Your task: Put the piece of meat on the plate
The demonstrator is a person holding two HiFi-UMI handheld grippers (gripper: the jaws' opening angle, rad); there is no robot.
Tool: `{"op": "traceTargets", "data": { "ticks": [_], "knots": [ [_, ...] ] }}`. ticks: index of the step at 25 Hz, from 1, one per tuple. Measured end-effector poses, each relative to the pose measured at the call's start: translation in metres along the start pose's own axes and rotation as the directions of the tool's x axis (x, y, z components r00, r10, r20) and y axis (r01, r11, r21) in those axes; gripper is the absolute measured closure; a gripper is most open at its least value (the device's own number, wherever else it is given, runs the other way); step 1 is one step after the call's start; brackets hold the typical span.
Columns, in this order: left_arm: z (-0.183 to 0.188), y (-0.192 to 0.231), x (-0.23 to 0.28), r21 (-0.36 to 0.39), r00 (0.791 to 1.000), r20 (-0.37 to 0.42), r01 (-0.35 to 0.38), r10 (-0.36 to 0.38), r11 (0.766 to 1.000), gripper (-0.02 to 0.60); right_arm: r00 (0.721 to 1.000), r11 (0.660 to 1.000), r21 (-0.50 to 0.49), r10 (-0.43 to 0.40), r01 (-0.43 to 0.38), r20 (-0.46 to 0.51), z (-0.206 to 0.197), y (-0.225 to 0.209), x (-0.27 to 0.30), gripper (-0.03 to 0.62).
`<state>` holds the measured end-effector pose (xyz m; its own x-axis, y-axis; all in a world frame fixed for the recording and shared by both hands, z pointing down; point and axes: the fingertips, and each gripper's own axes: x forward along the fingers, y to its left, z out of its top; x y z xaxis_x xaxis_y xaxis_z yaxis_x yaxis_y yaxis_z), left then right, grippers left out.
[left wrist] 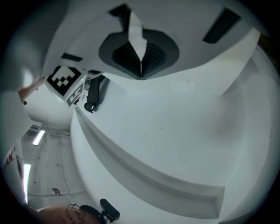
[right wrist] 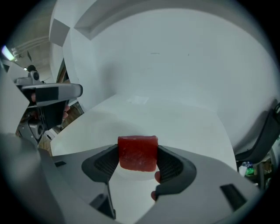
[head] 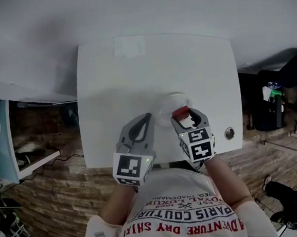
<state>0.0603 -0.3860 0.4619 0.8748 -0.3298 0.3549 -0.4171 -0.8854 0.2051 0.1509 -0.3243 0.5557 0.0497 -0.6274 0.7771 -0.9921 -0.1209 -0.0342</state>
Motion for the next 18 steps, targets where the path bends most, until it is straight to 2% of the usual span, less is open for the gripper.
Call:
{"op": "traceTargets", "data": {
  "ticks": [4,10,18],
  "knots": [
    [-0.01,0.012,0.006,-0.033,1.0,-0.026,0.001,-0.002,0.999,0.574,0.996,1.0,0.027,0.005,-0.002,-0.09,-0.012,0.0,0.025,0.318],
    [-0.017,0.022,0.011,-0.048,0.999,-0.033,0.006,-0.007,0.999,0.574,0.98,1.0,0.012,0.006,-0.003,-0.197,-0.024,0.0,0.05,0.317],
    [-0.023,0.029,0.012,-0.071,0.999,-0.039,-0.007,0.004,0.997,0.574,0.972,0.998,0.067,0.036,-0.021,-0.233,-0.021,-0.002,0.065,0.316]
  ]
}}
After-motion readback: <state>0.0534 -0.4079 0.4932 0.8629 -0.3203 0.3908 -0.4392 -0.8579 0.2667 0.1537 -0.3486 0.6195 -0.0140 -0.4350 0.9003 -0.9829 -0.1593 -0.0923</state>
